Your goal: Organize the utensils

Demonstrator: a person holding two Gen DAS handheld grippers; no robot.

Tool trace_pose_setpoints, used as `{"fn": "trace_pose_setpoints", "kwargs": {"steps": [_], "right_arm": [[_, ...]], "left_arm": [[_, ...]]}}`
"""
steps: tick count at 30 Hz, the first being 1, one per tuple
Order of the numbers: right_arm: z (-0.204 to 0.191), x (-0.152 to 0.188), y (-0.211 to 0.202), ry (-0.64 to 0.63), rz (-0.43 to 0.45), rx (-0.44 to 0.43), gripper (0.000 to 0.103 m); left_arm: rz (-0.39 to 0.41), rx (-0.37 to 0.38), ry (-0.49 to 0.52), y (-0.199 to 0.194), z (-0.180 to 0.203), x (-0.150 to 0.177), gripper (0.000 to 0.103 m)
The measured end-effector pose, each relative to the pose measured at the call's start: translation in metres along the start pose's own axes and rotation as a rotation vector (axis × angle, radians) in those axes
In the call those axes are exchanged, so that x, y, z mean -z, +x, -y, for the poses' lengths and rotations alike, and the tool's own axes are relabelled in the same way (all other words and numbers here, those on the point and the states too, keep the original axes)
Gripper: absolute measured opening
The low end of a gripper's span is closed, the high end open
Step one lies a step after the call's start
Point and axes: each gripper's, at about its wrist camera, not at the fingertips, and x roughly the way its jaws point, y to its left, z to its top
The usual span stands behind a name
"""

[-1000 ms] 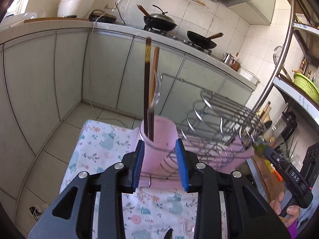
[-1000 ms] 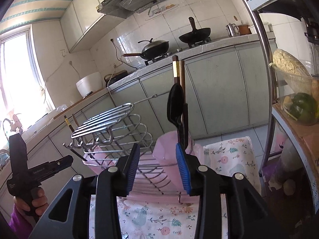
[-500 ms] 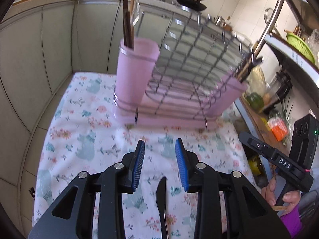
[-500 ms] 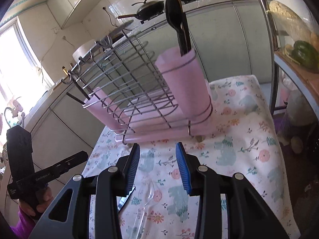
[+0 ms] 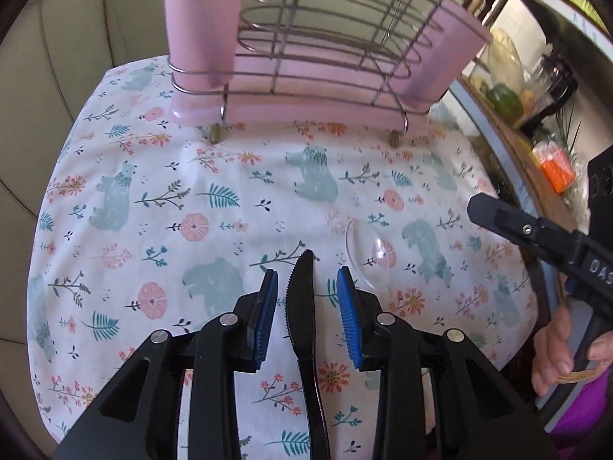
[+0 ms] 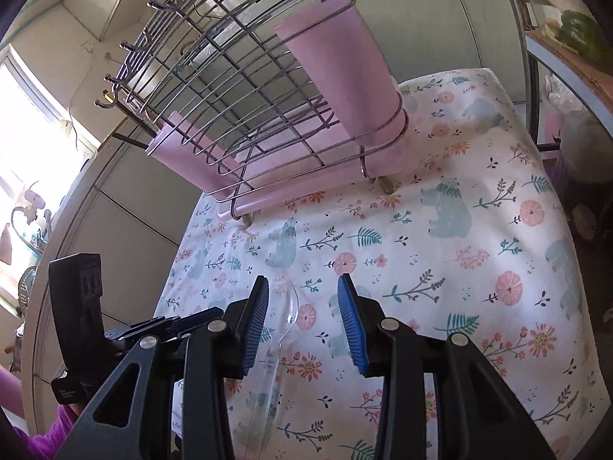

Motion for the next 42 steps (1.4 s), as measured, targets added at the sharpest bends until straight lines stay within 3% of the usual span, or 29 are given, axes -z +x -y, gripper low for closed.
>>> {"fn": "trace_pose_setpoints", "kwargs": {"steps": [7,8,9,10,21,28,33,34,35,36,42], "right_arm": [[0.0,0.002,0.02,0.026,-0.099,-0.048,0.037],[0.0,0.002,0.025,0.032,-0.121,-0.058,0.037],[0.0,0.002,0.029,0.036,-0.135,-0.064,0.037],[-0.001,0.002,0.033,0.04,-0.154,-0.074,0.037],[0.005,-0.003,0.072,0.09,-0.291,-0.073,0.037],[0.0,-0.008,0.084,0.076,-0.318,-0.079,0.037],[0.0,-0.007,0.088,0.071,-0.321,-0.092,0.03],[-0.001,-0.007,0.088,0.062,-0.317,-0.086,0.024],[-0.002,-0.006,0.089,0.053,-0.316,-0.078,0.008],[-0.002,-0.005,0.091,0.045,-0.322,-0.07,0.004],[-0.006,-0.001,0.077,0.017,-0.265,-0.08,0.003]], "left_arm": [[-0.033,-0.07,0.05,0.019,0.009,0.004,0.032],[-0.03,-0.08,0.062,0.02,0.01,0.003,0.03],[-0.024,-0.094,0.069,0.019,0.011,0.004,0.018],[-0.018,-0.105,0.076,0.019,0.01,0.004,0.016],[0.057,0.005,-0.054,-0.019,-0.021,0.0,0.016],[0.095,0.026,-0.09,-0.035,-0.031,-0.001,0.016],[0.118,0.031,-0.093,-0.045,-0.036,0.0,0.016],[0.122,0.033,-0.094,-0.045,-0.036,0.0,0.016],[0.126,0.036,-0.096,-0.047,-0.036,0.001,0.016],[0.133,0.039,-0.097,-0.049,-0.036,0.001,0.016],[0.173,0.046,-0.098,-0.062,-0.038,0.004,0.016]]}}
